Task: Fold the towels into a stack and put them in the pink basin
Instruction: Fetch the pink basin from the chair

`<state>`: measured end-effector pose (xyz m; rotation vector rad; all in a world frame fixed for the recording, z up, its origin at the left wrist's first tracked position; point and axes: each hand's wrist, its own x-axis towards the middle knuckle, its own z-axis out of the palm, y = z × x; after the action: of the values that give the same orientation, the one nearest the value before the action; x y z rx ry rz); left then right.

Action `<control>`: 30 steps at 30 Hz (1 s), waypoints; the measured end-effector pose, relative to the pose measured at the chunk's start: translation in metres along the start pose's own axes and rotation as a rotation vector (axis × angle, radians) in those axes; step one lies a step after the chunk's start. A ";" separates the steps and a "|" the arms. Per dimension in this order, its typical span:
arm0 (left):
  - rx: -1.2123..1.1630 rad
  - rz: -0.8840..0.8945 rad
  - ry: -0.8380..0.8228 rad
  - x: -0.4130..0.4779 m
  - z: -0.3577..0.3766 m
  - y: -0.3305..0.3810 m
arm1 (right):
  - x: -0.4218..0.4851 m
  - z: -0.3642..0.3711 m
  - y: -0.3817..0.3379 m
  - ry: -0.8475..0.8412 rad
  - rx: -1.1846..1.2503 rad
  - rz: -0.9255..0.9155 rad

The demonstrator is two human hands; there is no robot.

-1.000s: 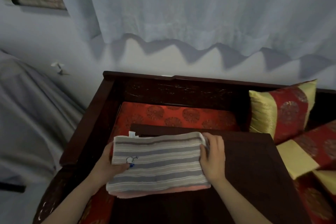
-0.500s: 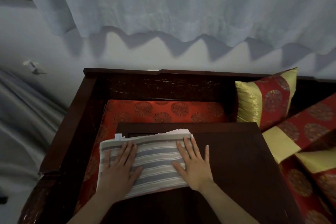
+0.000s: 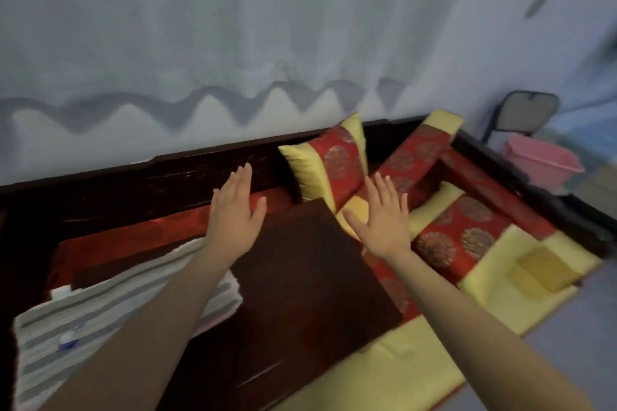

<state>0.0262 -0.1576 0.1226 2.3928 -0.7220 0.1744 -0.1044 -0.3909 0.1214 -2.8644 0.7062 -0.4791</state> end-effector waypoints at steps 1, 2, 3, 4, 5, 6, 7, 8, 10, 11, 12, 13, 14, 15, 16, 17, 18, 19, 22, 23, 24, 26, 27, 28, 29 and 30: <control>-0.030 0.035 -0.019 0.006 0.012 0.031 | -0.005 -0.021 0.033 0.026 -0.022 0.040; -0.050 0.068 -0.040 0.008 0.025 0.065 | -0.012 -0.041 0.067 0.043 -0.051 0.078; -0.069 0.101 -0.061 0.009 0.040 0.096 | -0.020 -0.059 0.101 0.048 -0.080 0.114; -0.077 0.133 -0.084 0.005 0.057 0.127 | -0.031 -0.075 0.135 0.050 -0.103 0.146; -0.077 0.159 -0.101 -0.001 0.076 0.159 | -0.045 -0.089 0.170 0.051 -0.121 0.170; -0.071 0.176 -0.113 -0.008 0.094 0.186 | -0.058 -0.100 0.201 0.050 -0.135 0.183; -0.062 0.184 -0.125 -0.016 0.112 0.210 | -0.072 -0.111 0.229 0.048 -0.147 0.194; -0.057 0.189 -0.141 -0.026 0.133 0.238 | -0.086 -0.121 0.260 0.044 -0.154 0.216; -0.055 0.200 -0.185 -0.045 0.173 0.286 | -0.114 -0.137 0.317 0.027 -0.175 0.270; -0.051 0.204 -0.213 -0.053 0.191 0.305 | -0.127 -0.141 0.341 0.007 -0.191 0.297; -0.045 0.214 -0.249 -0.065 0.213 0.331 | -0.143 -0.148 0.370 -0.009 -0.206 0.330; -0.043 0.230 -0.284 -0.073 0.238 0.358 | -0.158 -0.155 0.402 -0.020 -0.211 0.368; -0.040 0.238 -0.308 -0.079 0.253 0.377 | -0.168 -0.158 0.424 -0.025 -0.209 0.389; -0.036 0.245 -0.329 -0.085 0.268 0.397 | -0.178 -0.162 0.446 -0.033 -0.203 0.411; -0.032 0.257 -0.336 -0.089 0.280 0.414 | -0.183 -0.165 0.464 -0.032 -0.196 0.433; -0.026 0.282 -0.349 -0.093 0.296 0.435 | -0.190 -0.170 0.486 -0.033 -0.197 0.462; -0.018 0.308 -0.362 -0.096 0.307 0.454 | -0.194 -0.172 0.505 -0.031 -0.191 0.495; -0.011 0.341 -0.374 -0.097 0.317 0.471 | -0.197 -0.173 0.522 -0.028 -0.180 0.528; -0.001 0.407 -0.426 -0.088 0.360 0.523 | -0.202 -0.175 0.584 -0.020 -0.128 0.635; 0.007 0.422 -0.437 -0.083 0.375 0.535 | -0.202 -0.174 0.601 -0.017 -0.107 0.659; 0.017 0.431 -0.448 -0.077 0.391 0.549 | -0.201 -0.174 0.619 -0.013 -0.087 0.677; 0.015 0.437 -0.477 -0.066 0.423 0.577 | -0.196 -0.174 0.655 -0.016 -0.061 0.702; 0.004 0.441 -0.488 -0.060 0.439 0.592 | -0.192 -0.176 0.674 -0.015 -0.057 0.709; -0.007 0.440 -0.497 -0.055 0.453 0.606 | -0.189 -0.176 0.691 -0.012 -0.060 0.718; -0.022 0.435 -0.506 -0.044 0.470 0.628 | -0.180 -0.180 0.715 -0.006 -0.067 0.732; -0.036 0.429 -0.512 -0.037 0.484 0.643 | -0.174 -0.183 0.734 -0.005 -0.071 0.748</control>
<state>-0.3760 -0.8541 0.0679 2.2311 -1.4570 -0.2874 -0.6249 -0.9653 0.0836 -2.3867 1.6992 -0.3265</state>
